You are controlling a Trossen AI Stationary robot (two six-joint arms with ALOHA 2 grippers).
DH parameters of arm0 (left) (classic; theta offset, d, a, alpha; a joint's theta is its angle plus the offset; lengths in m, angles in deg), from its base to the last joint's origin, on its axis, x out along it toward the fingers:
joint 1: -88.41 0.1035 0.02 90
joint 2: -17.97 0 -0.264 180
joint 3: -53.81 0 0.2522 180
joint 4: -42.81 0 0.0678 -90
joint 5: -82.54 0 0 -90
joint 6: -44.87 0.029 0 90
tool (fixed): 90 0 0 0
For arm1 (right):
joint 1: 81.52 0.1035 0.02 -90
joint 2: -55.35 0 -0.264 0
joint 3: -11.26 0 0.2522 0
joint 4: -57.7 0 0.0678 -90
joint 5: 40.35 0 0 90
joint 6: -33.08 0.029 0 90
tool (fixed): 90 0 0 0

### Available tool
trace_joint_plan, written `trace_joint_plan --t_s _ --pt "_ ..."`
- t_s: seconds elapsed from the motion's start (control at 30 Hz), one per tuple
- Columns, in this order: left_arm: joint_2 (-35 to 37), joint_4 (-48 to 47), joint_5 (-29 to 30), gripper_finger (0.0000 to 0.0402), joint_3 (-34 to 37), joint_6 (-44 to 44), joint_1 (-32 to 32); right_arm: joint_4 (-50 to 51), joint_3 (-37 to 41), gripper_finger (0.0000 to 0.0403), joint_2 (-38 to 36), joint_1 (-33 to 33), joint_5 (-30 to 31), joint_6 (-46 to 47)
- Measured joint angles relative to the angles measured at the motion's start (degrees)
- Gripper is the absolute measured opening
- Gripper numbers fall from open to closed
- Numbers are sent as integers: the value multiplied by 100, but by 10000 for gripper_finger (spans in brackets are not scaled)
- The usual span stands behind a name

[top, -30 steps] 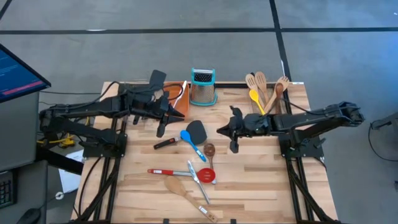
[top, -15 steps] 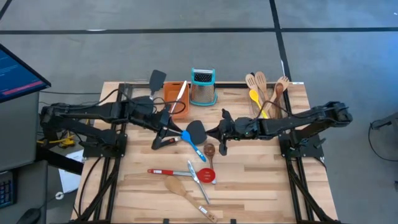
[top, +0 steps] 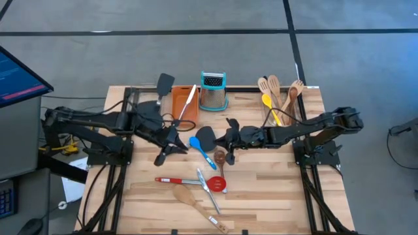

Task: Pick & Place Kitchen Items
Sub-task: Put the blue spoon into the right transparent bin

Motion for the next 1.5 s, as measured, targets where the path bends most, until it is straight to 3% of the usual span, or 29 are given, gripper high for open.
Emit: trace_joint_plan --t_s 0.23,0.67,0.93,1.23,1.5 --pt "0 24 0 48 397 -1 -79 -461 -7 4 -35 0 -2 138" --pt "0 241 1 48 1200 -2 -77 -431 -7 3 -34 -2 -2 150" --pt "0 620 111 48 1228 -1 -77 -69 -4 1 -35 -57 -577 787" --pt "0 1476 274 48 1228 31 -73 -54 -218 0 -33 -87 -581 513" --pt "0 1598 281 48 1228 39 -72 787 -569 0 -17 7 -581 794"
